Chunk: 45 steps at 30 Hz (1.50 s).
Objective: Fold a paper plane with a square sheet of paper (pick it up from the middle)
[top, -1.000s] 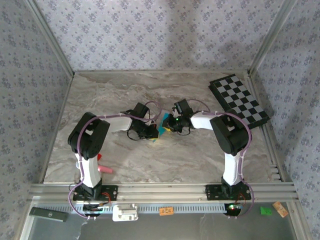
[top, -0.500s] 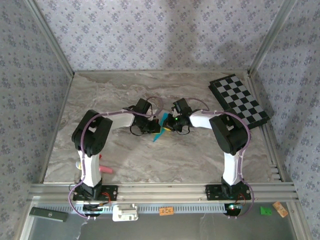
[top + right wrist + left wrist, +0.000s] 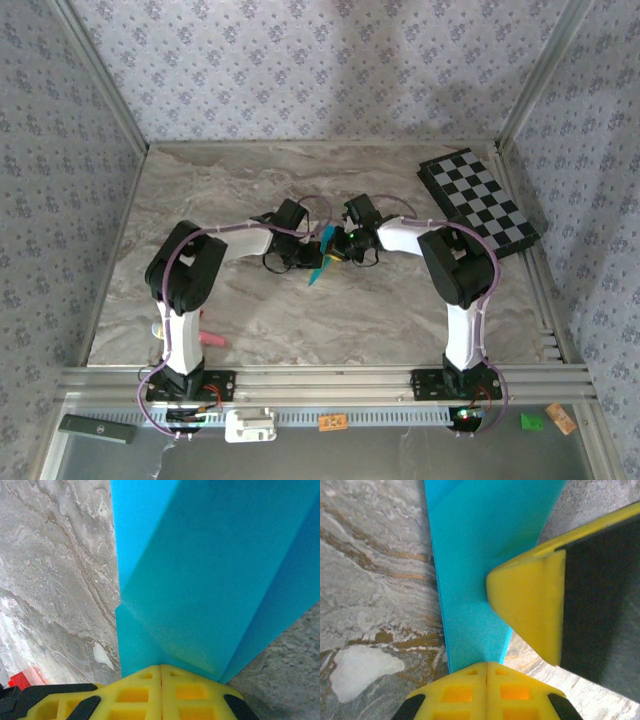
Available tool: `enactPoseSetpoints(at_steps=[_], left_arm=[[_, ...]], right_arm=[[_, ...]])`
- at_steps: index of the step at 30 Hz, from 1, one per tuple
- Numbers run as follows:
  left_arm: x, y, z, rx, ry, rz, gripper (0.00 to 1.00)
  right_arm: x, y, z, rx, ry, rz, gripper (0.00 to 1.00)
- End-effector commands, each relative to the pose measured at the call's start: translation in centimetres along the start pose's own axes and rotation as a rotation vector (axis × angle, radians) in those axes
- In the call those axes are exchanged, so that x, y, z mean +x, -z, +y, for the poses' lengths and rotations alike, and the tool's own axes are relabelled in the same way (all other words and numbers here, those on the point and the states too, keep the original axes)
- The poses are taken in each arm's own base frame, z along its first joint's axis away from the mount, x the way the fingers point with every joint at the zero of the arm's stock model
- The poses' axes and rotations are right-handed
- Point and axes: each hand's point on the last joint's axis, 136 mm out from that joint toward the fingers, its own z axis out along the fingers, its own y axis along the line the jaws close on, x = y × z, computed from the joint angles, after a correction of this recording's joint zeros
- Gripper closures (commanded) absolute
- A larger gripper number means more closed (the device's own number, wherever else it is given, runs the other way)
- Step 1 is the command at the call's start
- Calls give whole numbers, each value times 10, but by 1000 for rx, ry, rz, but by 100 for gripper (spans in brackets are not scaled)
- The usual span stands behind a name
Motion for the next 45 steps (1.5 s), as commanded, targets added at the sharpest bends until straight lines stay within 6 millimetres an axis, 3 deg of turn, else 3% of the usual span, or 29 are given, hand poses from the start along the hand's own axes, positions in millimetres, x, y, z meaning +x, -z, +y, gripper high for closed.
enactPoseSetpoints(at_steps=[1, 10, 13, 17, 20, 31, 36, 45], left_arm=[[47, 1, 16, -81, 27, 134, 99], [69, 13, 15, -82, 39, 133, 99], [58, 22, 6, -67, 26, 88, 99], [22, 37, -16, -6, -2, -31, 99], [5, 36, -22, 24, 3, -79, 100], [2, 4, -7, 4, 36, -13, 100], [26, -4, 10, -56, 41, 56, 100], [97, 2, 46, -141, 95, 180, 100]], right_arm=[[27, -21, -78, 270, -111, 59, 94], [28, -22, -84, 281, -134, 55, 94], [29, -23, -84, 276, -138, 57, 94], [30, -23, -85, 277, -140, 58, 94], [29, -23, -85, 275, -141, 57, 94], [30, -24, -84, 268, -149, 64, 94], [31, -24, -87, 278, -157, 65, 94], [31, -24, -94, 306, -173, 69, 94]])
